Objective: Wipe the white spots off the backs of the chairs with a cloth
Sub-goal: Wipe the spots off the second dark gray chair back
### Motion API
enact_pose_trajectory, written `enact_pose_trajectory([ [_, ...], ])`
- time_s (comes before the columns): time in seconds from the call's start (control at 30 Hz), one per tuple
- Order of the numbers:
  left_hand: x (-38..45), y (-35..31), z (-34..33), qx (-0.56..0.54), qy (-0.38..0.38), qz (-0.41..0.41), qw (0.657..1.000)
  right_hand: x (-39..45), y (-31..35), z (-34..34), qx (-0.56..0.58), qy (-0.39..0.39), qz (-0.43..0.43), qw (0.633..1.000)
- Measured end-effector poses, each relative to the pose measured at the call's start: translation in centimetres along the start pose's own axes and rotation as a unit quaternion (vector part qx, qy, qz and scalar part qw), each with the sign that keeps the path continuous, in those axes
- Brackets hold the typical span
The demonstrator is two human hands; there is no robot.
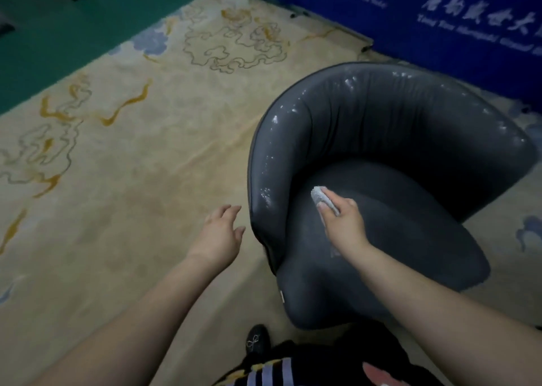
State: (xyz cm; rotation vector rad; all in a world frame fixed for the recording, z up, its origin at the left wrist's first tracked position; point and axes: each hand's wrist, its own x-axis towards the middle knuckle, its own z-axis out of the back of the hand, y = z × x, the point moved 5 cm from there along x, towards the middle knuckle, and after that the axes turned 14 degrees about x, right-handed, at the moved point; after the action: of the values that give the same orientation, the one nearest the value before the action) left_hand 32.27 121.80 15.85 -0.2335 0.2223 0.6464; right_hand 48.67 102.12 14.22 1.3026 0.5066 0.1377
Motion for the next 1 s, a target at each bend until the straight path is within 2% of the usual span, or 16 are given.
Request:
enact_pose_trajectory([
  [0.13, 3.6, 0.5, 1.3, -0.032, 0.006, -0.017, 0.999, -0.2, 0.6, -0.6, 0.017, -0.039, -0.013, 0.999],
  [0.27, 6.9, 0.4, 1.0, -0.066, 0.019, -0.011, 0.998, 1.2, 0.3, -1.0, 0.026, -0.043, -0.018, 0.999],
  [0.63, 14.3, 1.6, -0.4, -0.033, 0.09, -0.079, 0.992, 2.7, -0.5, -3.8, 0.057, -0.086, -0.051, 0.993],
  [0.77, 17.2, 1.6, -0.7, -0.034, 0.121, -0.131, 0.983, 2.3, -0.6, -5.7, 0.078, -0.155, -0.061, 0.983],
  [0.9, 19.7, 1.7, -0.7, -0.017, 0.112, -0.195, 0.974, 1.7, -1.7, -9.4, 0.101, -0.219, -0.078, 0.967],
  [1.0, 21.0, 1.9, -1.4, 0.013, 0.132, -0.232, 0.964, 2.2, -3.0, -11.5, 0.125, -0.252, -0.096, 0.955],
])
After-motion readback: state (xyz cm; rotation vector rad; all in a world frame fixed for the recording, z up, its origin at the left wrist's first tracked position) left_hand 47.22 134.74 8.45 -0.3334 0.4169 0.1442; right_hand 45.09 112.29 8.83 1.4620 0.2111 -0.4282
